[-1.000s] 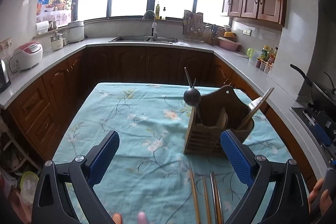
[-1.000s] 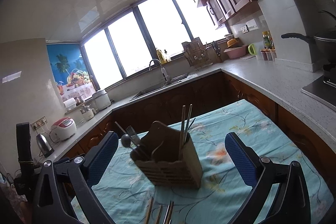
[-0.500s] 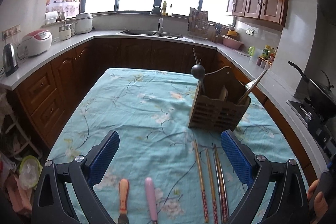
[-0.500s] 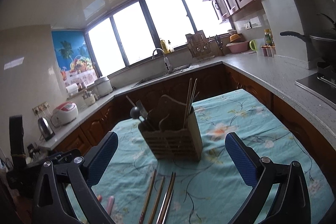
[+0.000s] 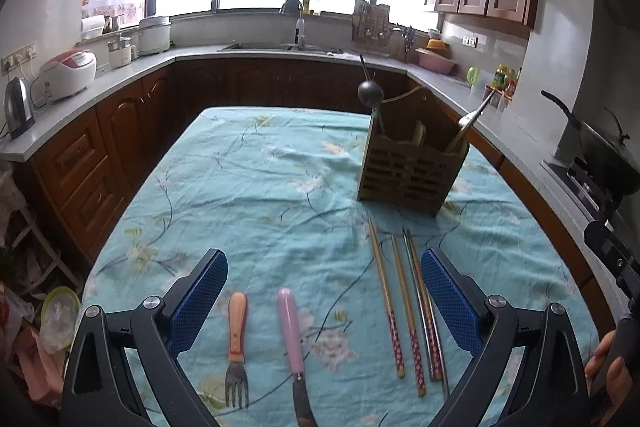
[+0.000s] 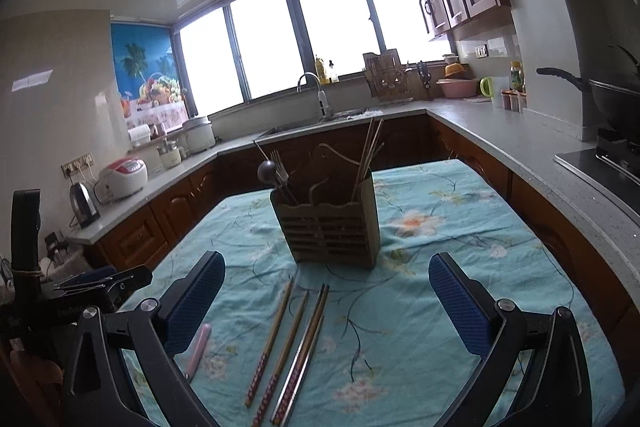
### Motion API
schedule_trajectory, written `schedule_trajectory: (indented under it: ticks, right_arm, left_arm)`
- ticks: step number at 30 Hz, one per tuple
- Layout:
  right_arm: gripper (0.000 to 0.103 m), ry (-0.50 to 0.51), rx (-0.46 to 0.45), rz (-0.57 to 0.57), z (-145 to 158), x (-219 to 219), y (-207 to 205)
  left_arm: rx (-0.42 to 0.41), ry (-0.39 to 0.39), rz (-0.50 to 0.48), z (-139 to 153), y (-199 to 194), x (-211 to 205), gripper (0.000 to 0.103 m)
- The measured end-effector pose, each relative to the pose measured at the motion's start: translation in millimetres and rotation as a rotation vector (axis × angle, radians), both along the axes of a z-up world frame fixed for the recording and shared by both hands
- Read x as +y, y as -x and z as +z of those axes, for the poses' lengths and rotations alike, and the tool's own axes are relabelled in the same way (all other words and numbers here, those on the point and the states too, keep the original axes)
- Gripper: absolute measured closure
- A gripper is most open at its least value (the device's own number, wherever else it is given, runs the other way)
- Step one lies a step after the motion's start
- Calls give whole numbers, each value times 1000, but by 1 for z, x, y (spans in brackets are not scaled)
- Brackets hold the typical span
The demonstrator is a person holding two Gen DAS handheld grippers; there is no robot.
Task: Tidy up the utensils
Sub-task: 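Withdraw both open tools back over the remaining utensils, then close the left tool on a wooden chopstick while the right tool grasps another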
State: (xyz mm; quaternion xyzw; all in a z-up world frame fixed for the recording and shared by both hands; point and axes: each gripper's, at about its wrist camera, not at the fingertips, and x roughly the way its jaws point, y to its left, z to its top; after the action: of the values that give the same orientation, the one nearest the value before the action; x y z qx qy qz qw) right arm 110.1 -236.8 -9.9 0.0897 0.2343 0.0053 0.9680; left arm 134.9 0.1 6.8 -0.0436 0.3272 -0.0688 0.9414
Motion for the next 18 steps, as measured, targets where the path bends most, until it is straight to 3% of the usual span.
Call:
schedule_trajectory:
  ticks: [18]
  right_arm:
    - [0,-39,177,10,-53,0,-11]
  left_arm:
    - [140,-39,-33,-30,-35,-18,5]
